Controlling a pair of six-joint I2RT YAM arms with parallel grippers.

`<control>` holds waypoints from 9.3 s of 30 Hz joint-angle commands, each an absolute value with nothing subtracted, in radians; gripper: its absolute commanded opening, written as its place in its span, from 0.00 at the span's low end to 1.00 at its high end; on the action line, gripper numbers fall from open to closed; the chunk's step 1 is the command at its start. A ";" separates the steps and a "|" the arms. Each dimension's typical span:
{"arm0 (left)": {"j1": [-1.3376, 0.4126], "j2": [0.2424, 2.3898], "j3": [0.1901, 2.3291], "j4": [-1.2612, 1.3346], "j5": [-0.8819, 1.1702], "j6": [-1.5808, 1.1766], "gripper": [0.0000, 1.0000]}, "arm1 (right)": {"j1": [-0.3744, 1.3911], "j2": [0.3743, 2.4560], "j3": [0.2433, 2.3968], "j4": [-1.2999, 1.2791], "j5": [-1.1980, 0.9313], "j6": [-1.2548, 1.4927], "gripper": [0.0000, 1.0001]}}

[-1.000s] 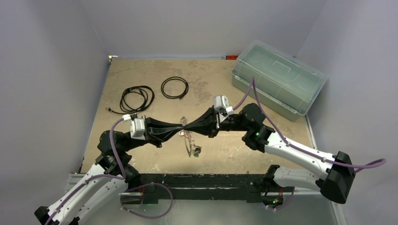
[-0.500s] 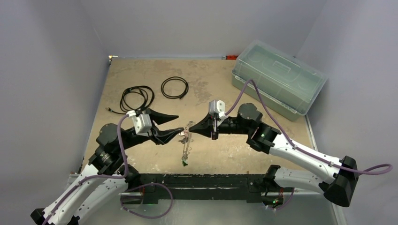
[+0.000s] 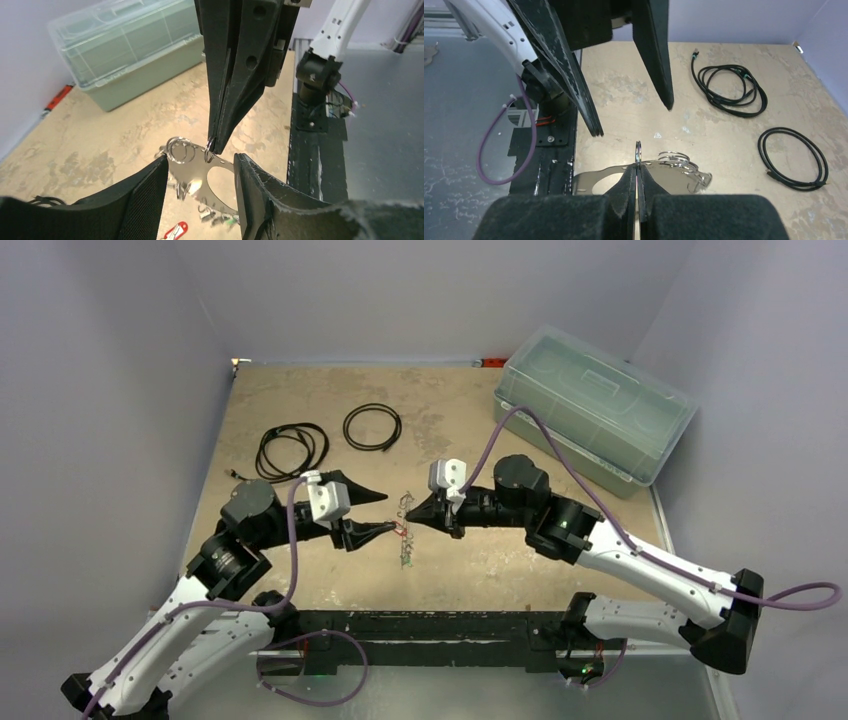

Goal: Put the keys on the keyring

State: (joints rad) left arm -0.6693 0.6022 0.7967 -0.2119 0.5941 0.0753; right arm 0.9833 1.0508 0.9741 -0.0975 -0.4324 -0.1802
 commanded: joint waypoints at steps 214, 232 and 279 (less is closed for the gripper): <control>-0.728 0.579 0.641 -0.147 -0.005 -0.017 0.82 | 0.761 1.439 0.693 -0.015 -0.008 0.439 0.60; -0.728 0.572 0.640 -0.151 0.028 -0.007 0.81 | 0.758 1.501 0.674 0.034 -0.060 0.422 0.41; -0.727 0.597 0.772 -0.115 0.456 0.130 0.85 | 0.797 1.105 1.051 -0.256 -0.261 0.009 0.00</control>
